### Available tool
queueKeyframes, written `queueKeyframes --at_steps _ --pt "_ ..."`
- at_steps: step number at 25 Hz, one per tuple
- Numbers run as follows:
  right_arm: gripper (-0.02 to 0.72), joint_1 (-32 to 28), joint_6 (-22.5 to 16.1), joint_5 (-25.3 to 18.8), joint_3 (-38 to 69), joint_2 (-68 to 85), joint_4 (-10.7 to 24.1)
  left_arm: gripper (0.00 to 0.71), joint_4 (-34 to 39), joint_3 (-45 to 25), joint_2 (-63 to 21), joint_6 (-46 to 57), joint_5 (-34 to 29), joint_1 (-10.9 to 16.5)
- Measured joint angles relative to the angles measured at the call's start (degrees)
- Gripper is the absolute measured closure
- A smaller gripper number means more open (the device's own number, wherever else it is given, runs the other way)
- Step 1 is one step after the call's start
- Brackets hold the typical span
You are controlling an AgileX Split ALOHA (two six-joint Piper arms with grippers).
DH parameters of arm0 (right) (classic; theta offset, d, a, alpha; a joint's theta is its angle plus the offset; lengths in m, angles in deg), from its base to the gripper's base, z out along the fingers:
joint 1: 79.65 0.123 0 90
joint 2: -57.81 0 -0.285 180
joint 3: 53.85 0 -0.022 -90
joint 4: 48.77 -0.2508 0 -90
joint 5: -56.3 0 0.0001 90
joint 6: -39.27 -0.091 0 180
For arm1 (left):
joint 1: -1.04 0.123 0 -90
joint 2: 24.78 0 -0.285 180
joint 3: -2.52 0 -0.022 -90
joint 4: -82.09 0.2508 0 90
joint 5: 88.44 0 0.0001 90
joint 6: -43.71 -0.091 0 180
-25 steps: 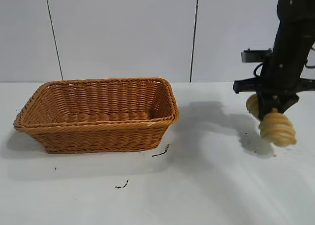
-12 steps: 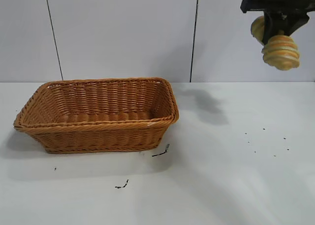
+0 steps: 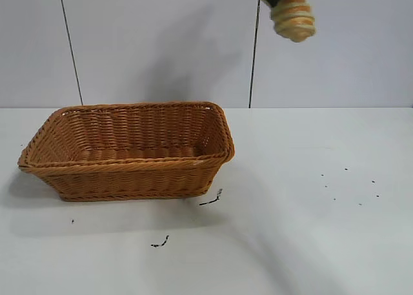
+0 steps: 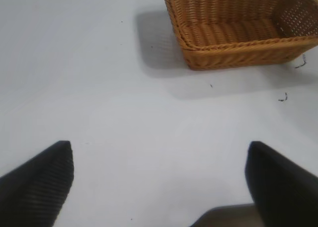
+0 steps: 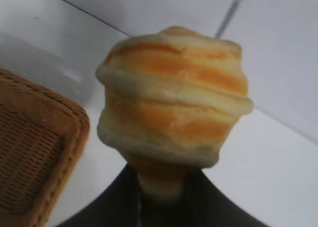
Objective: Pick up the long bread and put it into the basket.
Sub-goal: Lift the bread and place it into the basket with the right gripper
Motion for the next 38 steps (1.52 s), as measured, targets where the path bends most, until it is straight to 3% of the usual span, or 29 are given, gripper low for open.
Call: queueKeyframes --at_steps 6,10,14,26,29,33,34,38 --pt "0.606 6.64 15.01 4.44 -0.16 -4.8 -0.6 0.018 0.0 0.0 0.0 0.0 0.0 0.0" --pt "0.606 8.19 22.63 6.3 -0.16 -8.95 -3.91 0.018 0.0 0.0 0.0 0.0 0.0 0.0" --pt "0.606 8.19 24.63 6.97 -0.16 -13.25 -4.65 0.018 0.0 0.0 0.0 0.0 0.0 0.0" --pt "0.601 8.19 24.89 6.84 -0.16 -17.43 -4.37 0.018 0.0 0.0 0.0 0.0 0.0 0.0" --pt "0.501 8.19 24.89 5.56 -0.16 -17.43 -5.09 0.018 0.0 0.0 0.0 0.0 0.0 0.0" --pt "0.15 8.19 24.89 3.55 -0.16 -17.32 -5.78 0.018 0.0 0.0 0.0 0.0 0.0 0.0" --pt "0.092 8.19 24.89 3.38 -0.16 -17.01 -5.93 0.018 0.0 0.0 0.0 0.0 0.0 0.0" --pt "0.022 8.19 24.89 3.25 -0.16 -15.07 -6.89 0.018 0.0 0.0 0.0 0.0 0.0 0.0"
